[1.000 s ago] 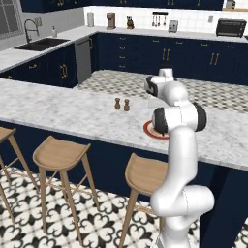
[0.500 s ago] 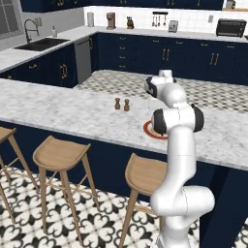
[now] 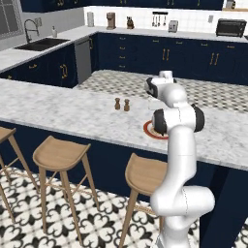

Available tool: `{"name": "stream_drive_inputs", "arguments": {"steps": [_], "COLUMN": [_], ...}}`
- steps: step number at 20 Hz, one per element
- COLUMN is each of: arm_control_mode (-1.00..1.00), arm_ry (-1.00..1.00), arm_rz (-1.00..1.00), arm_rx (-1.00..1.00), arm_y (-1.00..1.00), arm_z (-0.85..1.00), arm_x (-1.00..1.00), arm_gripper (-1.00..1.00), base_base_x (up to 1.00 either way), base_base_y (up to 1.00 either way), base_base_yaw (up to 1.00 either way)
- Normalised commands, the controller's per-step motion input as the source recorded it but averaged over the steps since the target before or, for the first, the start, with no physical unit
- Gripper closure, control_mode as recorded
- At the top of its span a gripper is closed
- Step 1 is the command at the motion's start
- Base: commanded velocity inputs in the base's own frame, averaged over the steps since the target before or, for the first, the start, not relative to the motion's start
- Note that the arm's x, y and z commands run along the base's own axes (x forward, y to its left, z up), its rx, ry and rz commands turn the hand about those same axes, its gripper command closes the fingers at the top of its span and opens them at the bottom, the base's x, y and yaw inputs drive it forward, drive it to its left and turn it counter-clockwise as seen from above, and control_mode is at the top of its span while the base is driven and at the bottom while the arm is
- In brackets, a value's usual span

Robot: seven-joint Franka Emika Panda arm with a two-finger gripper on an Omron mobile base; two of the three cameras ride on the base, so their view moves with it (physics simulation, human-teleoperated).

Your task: Take the strawberry from the fridge and place it on top of the pancake, located on the dining counter.

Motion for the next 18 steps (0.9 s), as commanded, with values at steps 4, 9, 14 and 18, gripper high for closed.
{"name": "stream_drive_inputs", "arguments": {"steps": [4,9,14,18], "arm_control_mode": [-1.0,-1.0,-1.0,-1.0], "arm_ry": [-0.09,-0.21,-0.22,-0.11], "arm_rz": [0.0,0.0,0.0,0.0], "arm_rx": [-0.01,-0.08,-0.06,0.0], "arm_y": [0.06,0.06,0.16,0.29], "arm_z": [0.16,0.63,0.33,0.0], "arm_x": [-0.15,-0.23,-0.72,-0.98], "arm_gripper": [-1.0,-1.0,-1.0,-1.0], "base_base_x": [0.0,0.0,0.0,0.0], "base_base_y": [0.0,0.0,0.0,0.0], "base_base_yaw": [0.0,0.0,0.0,0.0]}}
